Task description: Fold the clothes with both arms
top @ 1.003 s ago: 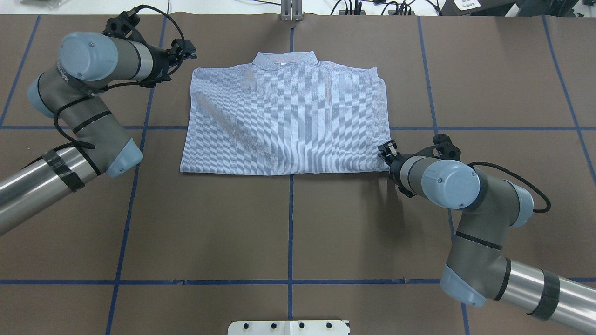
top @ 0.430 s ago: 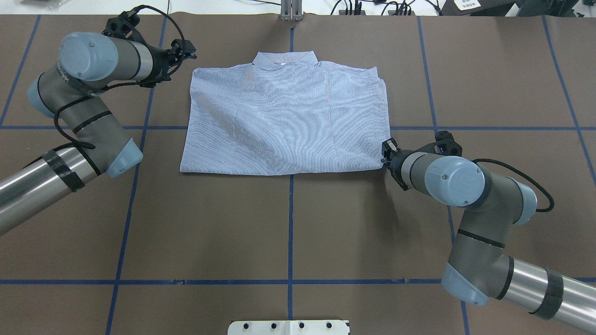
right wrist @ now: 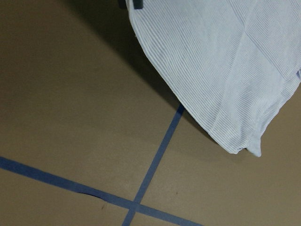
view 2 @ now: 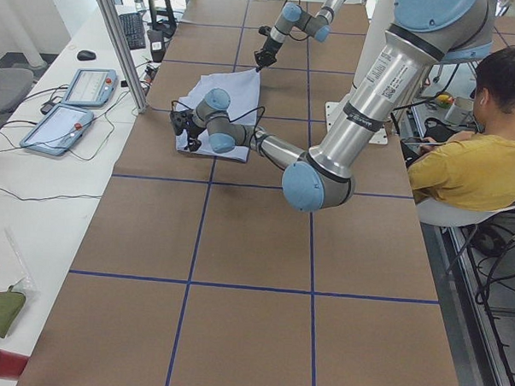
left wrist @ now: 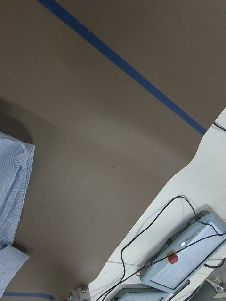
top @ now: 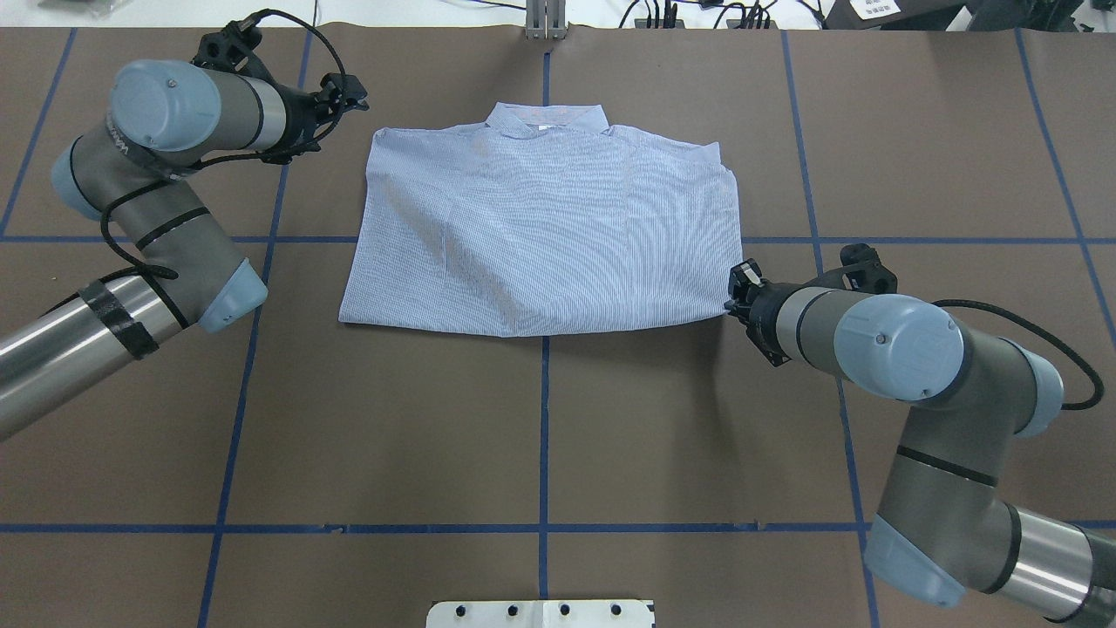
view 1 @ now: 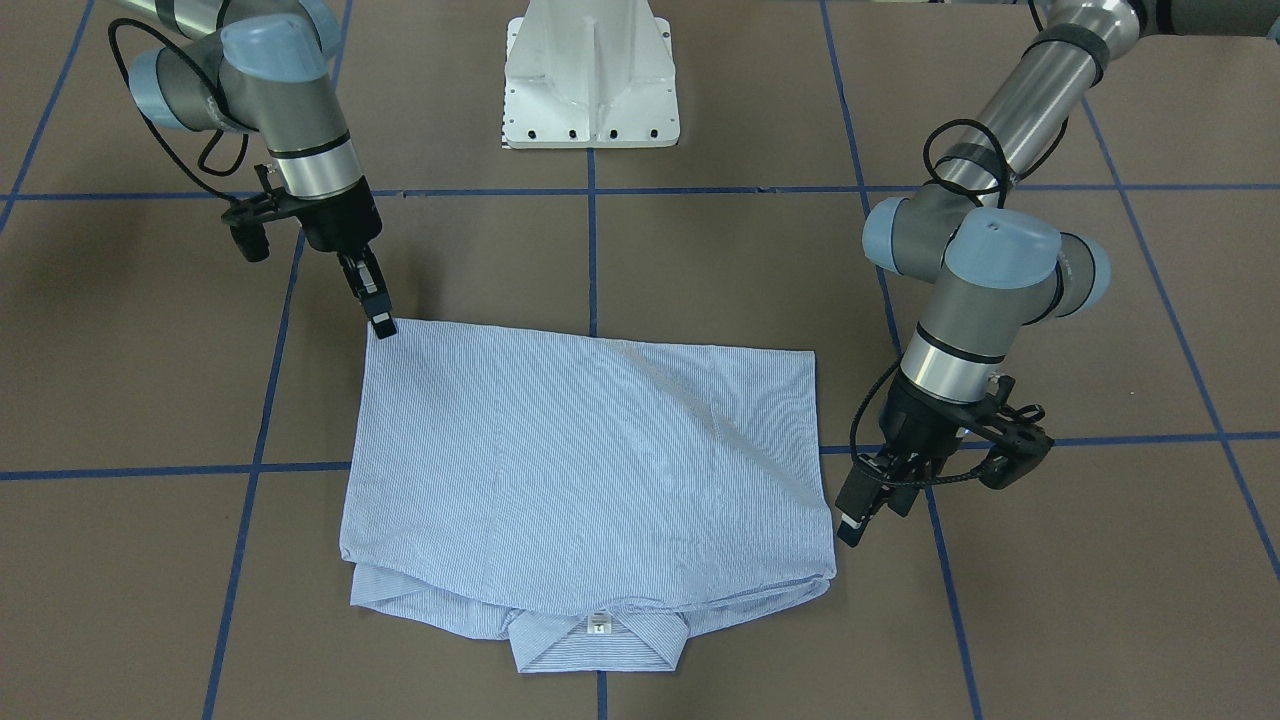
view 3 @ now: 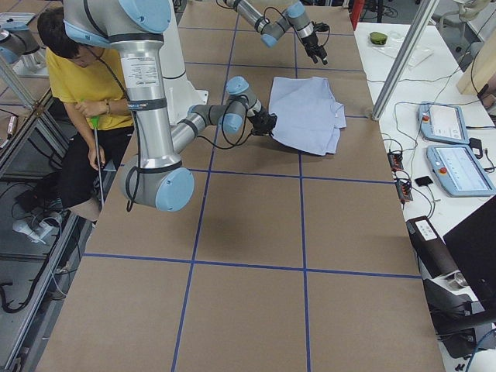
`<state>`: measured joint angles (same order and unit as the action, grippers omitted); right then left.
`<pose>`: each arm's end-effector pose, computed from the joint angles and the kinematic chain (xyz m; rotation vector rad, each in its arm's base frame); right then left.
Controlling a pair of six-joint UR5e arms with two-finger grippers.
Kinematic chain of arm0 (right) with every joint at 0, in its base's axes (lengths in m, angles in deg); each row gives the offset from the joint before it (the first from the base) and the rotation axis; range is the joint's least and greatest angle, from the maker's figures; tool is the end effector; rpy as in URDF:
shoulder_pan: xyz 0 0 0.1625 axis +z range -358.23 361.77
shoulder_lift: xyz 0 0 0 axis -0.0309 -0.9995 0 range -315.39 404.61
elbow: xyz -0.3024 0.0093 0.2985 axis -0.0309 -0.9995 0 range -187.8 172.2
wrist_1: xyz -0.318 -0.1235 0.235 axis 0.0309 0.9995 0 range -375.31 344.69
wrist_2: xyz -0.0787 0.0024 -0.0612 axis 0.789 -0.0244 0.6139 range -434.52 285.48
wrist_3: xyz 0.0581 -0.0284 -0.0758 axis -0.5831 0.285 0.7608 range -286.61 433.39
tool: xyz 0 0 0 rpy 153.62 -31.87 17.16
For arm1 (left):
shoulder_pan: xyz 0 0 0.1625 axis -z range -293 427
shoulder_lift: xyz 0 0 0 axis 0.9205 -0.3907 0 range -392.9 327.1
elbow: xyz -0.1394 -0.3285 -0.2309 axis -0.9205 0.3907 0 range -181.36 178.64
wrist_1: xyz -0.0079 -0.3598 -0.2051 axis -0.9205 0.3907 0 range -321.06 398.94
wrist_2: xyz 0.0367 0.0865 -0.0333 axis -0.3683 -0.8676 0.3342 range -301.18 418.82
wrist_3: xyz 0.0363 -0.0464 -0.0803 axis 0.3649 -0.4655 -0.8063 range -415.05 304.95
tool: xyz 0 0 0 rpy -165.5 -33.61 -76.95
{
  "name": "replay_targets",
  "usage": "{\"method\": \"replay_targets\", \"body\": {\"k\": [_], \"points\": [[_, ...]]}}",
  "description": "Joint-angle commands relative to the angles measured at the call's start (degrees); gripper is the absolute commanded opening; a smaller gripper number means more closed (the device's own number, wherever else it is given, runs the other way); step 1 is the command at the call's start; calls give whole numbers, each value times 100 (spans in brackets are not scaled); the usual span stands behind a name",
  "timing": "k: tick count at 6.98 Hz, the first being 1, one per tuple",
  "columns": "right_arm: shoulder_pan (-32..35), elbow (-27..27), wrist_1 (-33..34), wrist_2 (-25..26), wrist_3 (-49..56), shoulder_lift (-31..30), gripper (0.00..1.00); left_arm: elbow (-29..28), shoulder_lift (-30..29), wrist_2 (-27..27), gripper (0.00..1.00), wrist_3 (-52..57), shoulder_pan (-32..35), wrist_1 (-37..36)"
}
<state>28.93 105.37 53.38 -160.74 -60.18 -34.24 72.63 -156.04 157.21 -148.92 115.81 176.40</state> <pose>-0.4206 -0.3730 0.3322 -0.0834 -1.0326 1.1622 0.3972 -0.6343 0.3551 0.3173 1.1182 -0.7346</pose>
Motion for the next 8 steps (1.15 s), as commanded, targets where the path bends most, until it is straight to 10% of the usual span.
{"method": "replay_targets", "body": {"k": [1, 6, 7, 8], "points": [[-525, 1062, 1159, -228, 59, -77, 0, 79, 9, 48, 99, 9, 6, 0], [-2661, 2235, 3122, -457, 103, -367, 0, 1869, 1157, 723, 99, -349, -344, -17], [-2768, 2245, 3263, -423, 16, -376, 99, 2108, 1291, 707, 99, -769, -642, -17], [-2638, 2262, 3264, -422, 15, -359, 100, 2127, 1335, 672, 99, -1147, -967, -17]]}}
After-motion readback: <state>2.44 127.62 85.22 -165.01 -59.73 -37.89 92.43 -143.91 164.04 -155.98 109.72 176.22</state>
